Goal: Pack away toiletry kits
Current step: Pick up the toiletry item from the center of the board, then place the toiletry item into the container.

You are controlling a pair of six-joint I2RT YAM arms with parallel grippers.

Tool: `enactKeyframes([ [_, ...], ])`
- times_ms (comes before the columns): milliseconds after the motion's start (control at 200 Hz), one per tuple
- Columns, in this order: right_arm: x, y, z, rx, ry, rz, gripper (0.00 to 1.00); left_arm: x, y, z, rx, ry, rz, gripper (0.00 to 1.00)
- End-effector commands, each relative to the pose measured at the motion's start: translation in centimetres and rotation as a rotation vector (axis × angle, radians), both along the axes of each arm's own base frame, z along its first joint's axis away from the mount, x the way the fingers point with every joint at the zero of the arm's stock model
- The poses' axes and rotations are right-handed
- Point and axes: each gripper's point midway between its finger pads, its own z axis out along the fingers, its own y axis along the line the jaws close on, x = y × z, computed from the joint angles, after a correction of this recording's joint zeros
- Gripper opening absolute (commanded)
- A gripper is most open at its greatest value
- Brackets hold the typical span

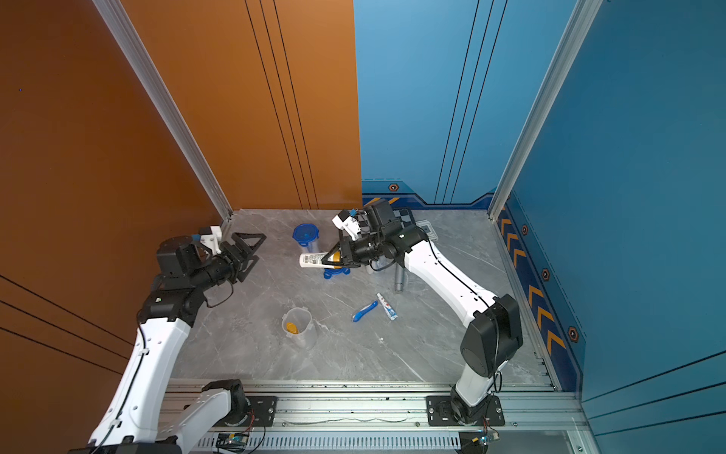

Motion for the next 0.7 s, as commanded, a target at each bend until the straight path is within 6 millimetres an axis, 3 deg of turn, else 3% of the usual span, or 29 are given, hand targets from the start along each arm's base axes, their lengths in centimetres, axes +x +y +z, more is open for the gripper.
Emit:
enactKeyframes([
  [0, -5.2, -4.6, -4.4, -0.380, -0.021, 0.151, 0.01, -3.3, 4.0, -4.2, 0.265, 0.211, 0.120, 0.92],
  [190, -7.8, -4.1, -3.3, -0.500, -0.091, 0.202, 0.01, -4.6, 5.7, -5.0, 0.391, 0.269, 0.165, 0.91],
  [340, -8.9, -2.0, -3.2, -0.552, -0.126, 0.237, 0.00, -4.8, 5.7, -5.7, 0.428, 0.295, 0.149, 0.91],
  [516, -8.2, 1.7, -4.0, -0.568, -0.149, 0.249, 0.00, -5.4, 4.7, -6.8, 0.465, 0.351, 0.091, 0.94],
  [631, -7.4, 3.1, -4.6, -0.615, -0.166, 0.258, 0.00, -6.3, 4.6, -7.4, 0.505, 0.406, 0.064, 0.96],
  [646, -7.4, 3.3, -5.6, -0.640, -0.152, 0.269, 0.00, -6.5, 4.6, -7.5, 0.508, 0.413, 0.060, 0.96],
  [696, -7.2, 3.7, -6.0, -0.668, -0.160, 0.280, 0.00, -6.8, 4.5, -7.7, 0.517, 0.428, 0.045, 0.98],
])
